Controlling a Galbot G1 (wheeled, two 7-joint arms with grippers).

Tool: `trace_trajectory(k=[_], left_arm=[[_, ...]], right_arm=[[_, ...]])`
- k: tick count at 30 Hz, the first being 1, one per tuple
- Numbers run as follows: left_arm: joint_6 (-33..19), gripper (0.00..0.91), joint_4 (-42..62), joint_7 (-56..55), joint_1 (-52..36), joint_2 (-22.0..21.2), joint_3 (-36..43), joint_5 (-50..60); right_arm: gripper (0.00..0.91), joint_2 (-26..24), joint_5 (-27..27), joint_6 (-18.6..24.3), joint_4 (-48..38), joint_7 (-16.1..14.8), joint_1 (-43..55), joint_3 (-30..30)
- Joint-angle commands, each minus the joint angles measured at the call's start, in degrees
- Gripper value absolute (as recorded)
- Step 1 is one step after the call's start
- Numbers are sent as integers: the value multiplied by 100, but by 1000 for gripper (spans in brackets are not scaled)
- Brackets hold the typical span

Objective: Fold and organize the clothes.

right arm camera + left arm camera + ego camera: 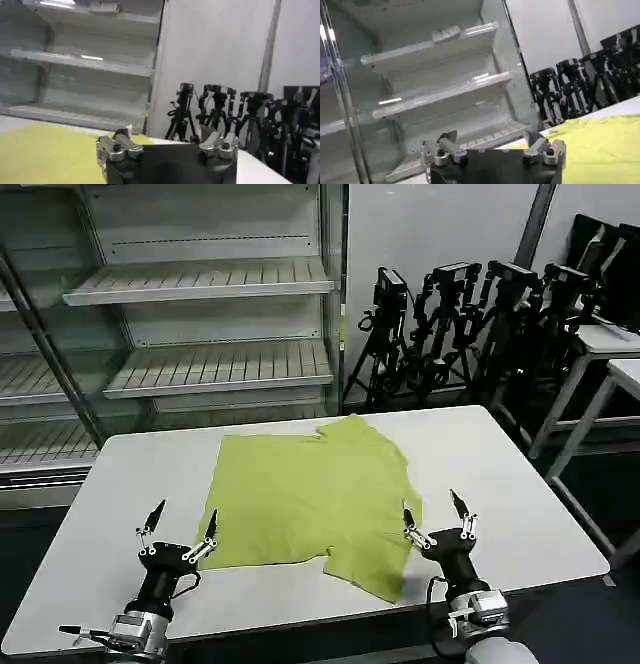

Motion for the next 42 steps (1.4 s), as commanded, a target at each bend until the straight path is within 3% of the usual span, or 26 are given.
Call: trace_trajectory(k=[1, 7, 14, 21, 26, 41, 42], left_arm=[[158, 907, -14, -18, 5, 17, 2, -108], [373, 907, -90, 12, 23, 22, 19, -104], [2137, 907, -534, -44, 244, 140, -64, -129], [2891, 907, -611, 186, 396, 211, -92, -118], [3107, 907, -403, 197, 250, 194, -79, -135], [3126, 907, 161, 75, 52, 303, -424, -694], [3126, 806, 119, 85, 76, 307, -422, -692]], right_arm=[[907, 5, -54, 1, -13, 12, -52, -80], [907, 4, -62, -49, 43, 38, -100, -5], [907, -255, -221, -604, 567, 273, -854, -330], [907, -302, -353, -1135, 934, 395, -1552, -414], [907, -237, -292, -1323, 925, 474, -1621, -489], [907, -142, -52, -1565, 840, 822, -1594, -805], [907, -139, -38, -1582, 838, 827, -1593, -811]])
